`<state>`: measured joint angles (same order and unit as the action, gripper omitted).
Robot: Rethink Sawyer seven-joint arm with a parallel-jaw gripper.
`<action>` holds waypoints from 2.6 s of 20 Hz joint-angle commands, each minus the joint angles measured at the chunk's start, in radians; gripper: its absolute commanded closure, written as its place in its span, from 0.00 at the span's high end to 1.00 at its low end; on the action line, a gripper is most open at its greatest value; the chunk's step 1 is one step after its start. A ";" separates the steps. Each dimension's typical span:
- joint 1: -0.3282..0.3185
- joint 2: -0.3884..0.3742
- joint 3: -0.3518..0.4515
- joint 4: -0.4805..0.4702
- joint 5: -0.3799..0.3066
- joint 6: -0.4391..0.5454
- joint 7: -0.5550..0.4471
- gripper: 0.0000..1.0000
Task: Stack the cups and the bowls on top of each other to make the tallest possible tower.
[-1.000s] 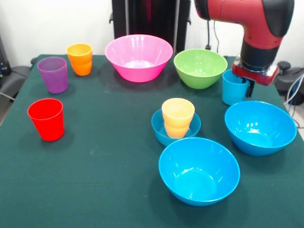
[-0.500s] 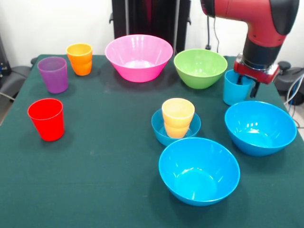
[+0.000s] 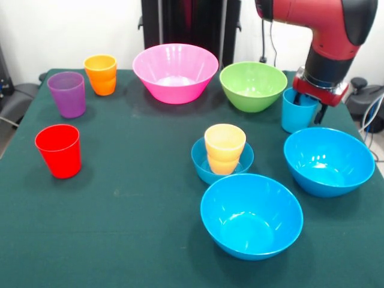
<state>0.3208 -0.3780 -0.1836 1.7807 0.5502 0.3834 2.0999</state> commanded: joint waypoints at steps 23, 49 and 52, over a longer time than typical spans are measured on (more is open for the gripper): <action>-0.037 -0.161 0.041 0.039 -0.004 0.149 0.161 1.00; 0.031 -0.086 -0.084 -0.104 -0.059 0.196 0.188 1.00; -0.001 -0.099 -0.012 -0.045 -0.007 0.193 0.192 1.00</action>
<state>0.3414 -0.5196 -0.3148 1.7196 0.5388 0.5121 2.1270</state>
